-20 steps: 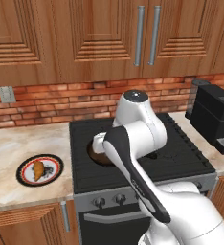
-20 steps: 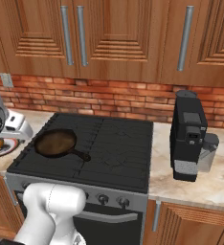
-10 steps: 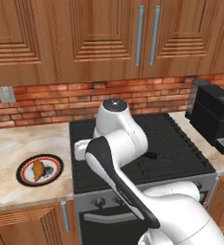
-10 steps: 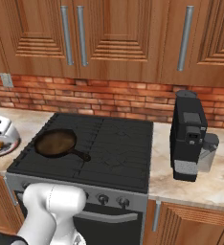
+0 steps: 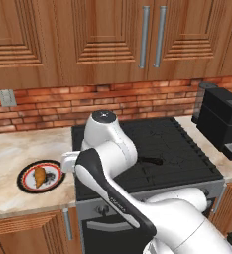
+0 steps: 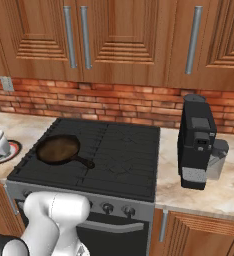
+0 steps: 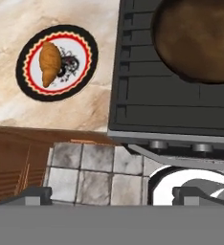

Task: Pick the croissant and place it on the pan. Then turn on the stove to warm the croissant.

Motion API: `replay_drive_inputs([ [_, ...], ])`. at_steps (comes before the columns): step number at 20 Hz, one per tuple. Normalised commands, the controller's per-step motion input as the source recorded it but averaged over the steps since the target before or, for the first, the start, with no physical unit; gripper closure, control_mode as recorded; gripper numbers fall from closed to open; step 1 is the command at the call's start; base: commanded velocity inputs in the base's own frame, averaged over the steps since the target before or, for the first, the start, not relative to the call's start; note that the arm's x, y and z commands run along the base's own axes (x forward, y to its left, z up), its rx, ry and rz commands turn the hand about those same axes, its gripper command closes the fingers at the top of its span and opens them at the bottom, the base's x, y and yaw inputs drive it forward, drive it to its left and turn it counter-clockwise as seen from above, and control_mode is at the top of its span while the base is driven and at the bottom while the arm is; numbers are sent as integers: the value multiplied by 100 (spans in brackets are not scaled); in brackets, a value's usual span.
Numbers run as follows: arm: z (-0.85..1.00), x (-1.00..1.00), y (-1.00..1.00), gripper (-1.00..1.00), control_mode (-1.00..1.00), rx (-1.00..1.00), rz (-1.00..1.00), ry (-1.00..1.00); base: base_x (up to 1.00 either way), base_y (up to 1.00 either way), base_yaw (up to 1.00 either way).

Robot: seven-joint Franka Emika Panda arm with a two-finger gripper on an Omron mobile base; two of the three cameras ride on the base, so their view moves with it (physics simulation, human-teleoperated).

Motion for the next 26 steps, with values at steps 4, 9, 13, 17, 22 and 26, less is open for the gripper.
replay_drive_inputs([
  [4, -25, 15, 37, -100, -100, 7, 3, 10, 0, 0, 0],
  [9, -10, 20, 29, -100, -100, 2, 5, 12, 0, 0, 0],
  [13, -2, 23, 23, -100, -100, 0, 4, 13, 0, 0, 0],
  [17, -2, 13, 17, -100, -100, 0, 0, 4, 0, 0, 0],
  [22, 0, 6, 5, -100, -100, 0, -1, -1, 0, 0, 0],
  [26, 0, 6, 8, -100, -100, 0, -5, 0, 0, 0, 0],
])
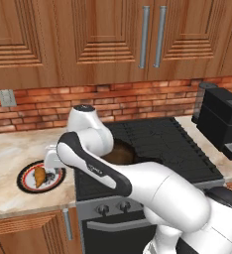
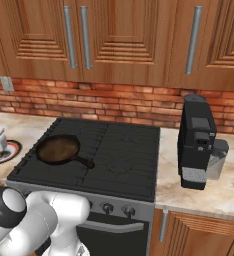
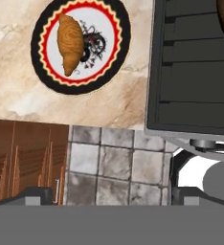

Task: Pick the croissant and place it on the pan. Then turn on the stove to warm the croissant.

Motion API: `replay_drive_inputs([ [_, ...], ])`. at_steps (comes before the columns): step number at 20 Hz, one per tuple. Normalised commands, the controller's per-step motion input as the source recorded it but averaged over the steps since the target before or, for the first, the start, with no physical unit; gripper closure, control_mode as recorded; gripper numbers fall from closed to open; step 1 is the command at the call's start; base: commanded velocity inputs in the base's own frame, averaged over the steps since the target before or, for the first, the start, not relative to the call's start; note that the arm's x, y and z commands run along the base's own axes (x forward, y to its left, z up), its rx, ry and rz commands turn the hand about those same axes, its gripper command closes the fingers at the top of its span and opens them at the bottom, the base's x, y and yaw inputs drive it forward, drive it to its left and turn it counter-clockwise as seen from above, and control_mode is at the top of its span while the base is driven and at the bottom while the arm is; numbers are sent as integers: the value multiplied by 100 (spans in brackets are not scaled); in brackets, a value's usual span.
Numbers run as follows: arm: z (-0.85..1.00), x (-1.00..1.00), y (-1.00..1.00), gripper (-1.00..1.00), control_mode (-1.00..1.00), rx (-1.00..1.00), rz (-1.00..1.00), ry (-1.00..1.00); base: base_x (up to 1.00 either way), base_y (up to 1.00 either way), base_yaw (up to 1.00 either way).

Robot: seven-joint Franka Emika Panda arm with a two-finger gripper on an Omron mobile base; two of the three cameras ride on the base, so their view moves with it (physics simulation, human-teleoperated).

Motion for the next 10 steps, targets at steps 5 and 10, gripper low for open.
replay_drive_inputs([
  [5, -1, 11, 9, -100, -100, 0, -3, 0, 0, 0, 0],
  [10, -2, 12, 7, -100, -100, 0, -1, 0, 0, 0, 0],
])
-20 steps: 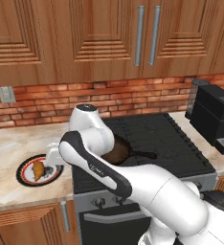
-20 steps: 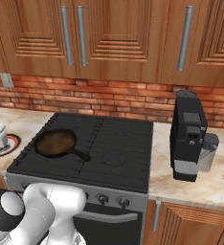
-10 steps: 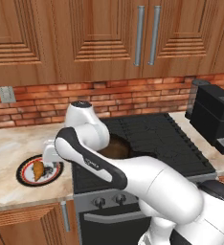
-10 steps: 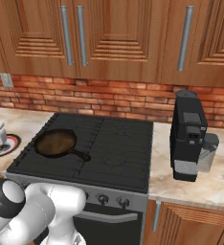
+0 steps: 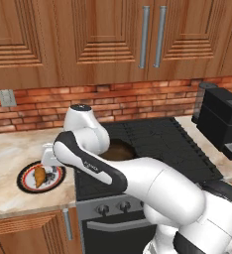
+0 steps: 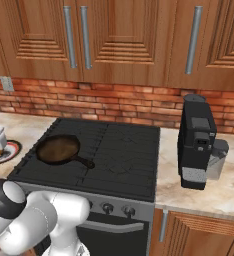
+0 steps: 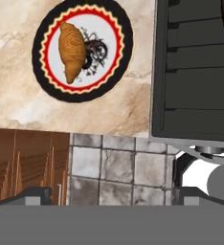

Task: Pick the croissant and place it on the pan. Then turn on the stove to warm the croissant.

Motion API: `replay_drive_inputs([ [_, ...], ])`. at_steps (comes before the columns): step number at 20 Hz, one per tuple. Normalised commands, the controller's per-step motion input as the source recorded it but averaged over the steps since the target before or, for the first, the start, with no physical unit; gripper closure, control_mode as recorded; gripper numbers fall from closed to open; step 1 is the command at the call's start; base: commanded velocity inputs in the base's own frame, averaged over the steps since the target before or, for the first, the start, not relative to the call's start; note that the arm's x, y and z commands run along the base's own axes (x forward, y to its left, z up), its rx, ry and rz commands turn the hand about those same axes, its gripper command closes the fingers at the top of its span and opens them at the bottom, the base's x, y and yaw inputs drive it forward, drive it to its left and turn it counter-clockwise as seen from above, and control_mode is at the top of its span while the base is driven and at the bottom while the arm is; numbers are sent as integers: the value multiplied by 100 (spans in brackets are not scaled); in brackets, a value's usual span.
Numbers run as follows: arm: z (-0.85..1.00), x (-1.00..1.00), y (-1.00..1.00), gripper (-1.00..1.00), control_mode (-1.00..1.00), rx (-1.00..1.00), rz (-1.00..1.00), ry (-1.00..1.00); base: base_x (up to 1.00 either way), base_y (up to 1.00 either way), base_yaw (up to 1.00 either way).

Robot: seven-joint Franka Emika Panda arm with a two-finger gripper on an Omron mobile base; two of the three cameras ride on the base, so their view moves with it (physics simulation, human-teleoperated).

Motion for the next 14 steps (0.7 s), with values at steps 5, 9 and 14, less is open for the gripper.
replay_drive_inputs([
  [5, -7, 13, 7, -100, -100, 0, 0, 0, 0, 0, 0],
  [9, -13, 11, 2, -100, -100, 0, 0, 0, 0, 0, 0],
  [14, -18, 3, 0, -100, -100, 0, 0, 0, 0, 0, 0],
])
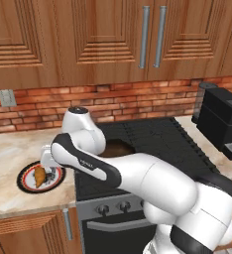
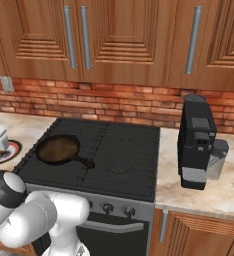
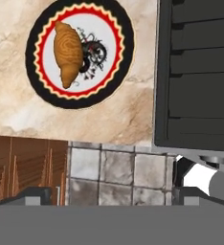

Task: Pick the croissant and place it on the pan. Then turn on the stove to warm the croissant.

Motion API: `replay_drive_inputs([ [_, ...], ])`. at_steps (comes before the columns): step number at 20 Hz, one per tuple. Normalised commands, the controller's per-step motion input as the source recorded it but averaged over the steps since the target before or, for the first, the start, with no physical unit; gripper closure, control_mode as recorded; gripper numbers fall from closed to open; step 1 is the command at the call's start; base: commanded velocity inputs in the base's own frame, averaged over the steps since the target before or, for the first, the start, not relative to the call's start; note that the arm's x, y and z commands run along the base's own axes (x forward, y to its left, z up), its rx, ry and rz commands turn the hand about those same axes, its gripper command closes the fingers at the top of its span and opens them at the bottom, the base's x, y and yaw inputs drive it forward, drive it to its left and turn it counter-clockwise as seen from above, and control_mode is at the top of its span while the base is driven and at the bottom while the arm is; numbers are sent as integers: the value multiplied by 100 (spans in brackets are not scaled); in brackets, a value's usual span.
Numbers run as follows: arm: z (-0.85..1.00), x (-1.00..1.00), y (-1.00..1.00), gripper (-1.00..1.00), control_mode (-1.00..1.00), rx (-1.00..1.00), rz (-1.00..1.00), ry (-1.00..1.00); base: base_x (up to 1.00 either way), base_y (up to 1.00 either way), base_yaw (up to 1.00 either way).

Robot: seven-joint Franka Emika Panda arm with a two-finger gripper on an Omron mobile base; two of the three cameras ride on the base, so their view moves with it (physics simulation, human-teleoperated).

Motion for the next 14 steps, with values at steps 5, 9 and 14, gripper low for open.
replay_drive_inputs([
  [5, -23, 3, 4, -100, -100, 0, 0, 0, 0, 0, 0],
  [9, -17, 8, 9, -100, -100, 0, 0, 0, 0, 0, 0],
  [14, -2, 13, 8, -100, -100, 0, -2, 0, 0, 0, 0],
])
